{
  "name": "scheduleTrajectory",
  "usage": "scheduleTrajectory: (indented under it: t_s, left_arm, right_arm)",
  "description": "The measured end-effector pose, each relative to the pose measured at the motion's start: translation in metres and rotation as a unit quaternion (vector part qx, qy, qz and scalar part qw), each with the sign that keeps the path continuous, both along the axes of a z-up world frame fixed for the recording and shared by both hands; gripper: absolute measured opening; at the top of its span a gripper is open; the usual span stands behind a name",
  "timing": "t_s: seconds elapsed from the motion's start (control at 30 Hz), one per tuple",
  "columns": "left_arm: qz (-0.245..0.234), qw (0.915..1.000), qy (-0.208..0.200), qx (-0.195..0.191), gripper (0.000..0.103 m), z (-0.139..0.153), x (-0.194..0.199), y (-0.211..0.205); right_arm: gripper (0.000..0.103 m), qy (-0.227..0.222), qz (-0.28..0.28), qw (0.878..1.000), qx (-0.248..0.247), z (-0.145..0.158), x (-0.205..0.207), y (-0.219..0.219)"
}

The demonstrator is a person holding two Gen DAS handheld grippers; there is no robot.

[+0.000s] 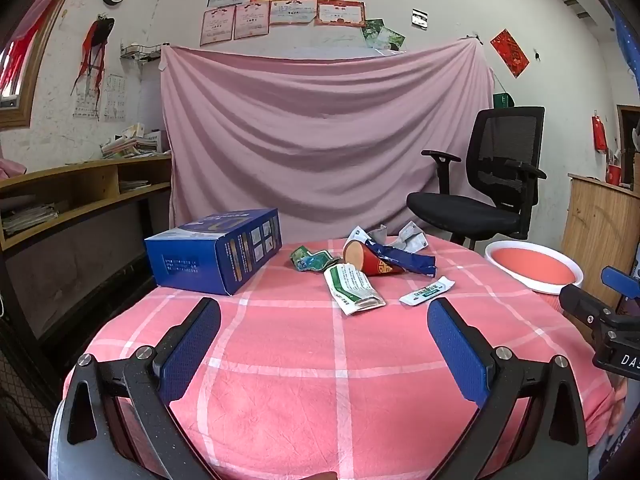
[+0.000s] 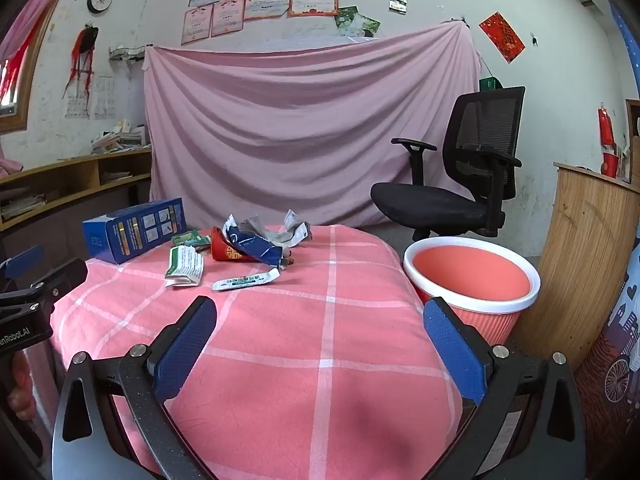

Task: Collect trash

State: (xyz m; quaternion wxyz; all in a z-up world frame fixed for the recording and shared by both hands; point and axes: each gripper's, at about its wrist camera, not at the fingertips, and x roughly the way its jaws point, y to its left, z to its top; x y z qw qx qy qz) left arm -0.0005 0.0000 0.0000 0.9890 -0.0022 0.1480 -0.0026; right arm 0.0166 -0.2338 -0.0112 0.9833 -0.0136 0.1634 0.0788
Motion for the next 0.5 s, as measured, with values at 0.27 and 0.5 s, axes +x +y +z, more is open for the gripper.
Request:
scheduleTrajectory:
  t_s: [0.27,0.5]
  left_arm:
    - [-0.002,1.0000,0.001,0.001,0.101,0.0006,-0.0017,-0.0012]
    - [-0.004,1.0000,-0.001,0.001,0.101,0.0021,-0.0072,-0.0022]
  right_arm:
    - [0.103,0.000,0.000,1.000,0.000,-0.0001,0.0005,0.0006]
    - [0.103,0.000,0.000,1.000,0.000,-0.0003,0.0008,0.0001]
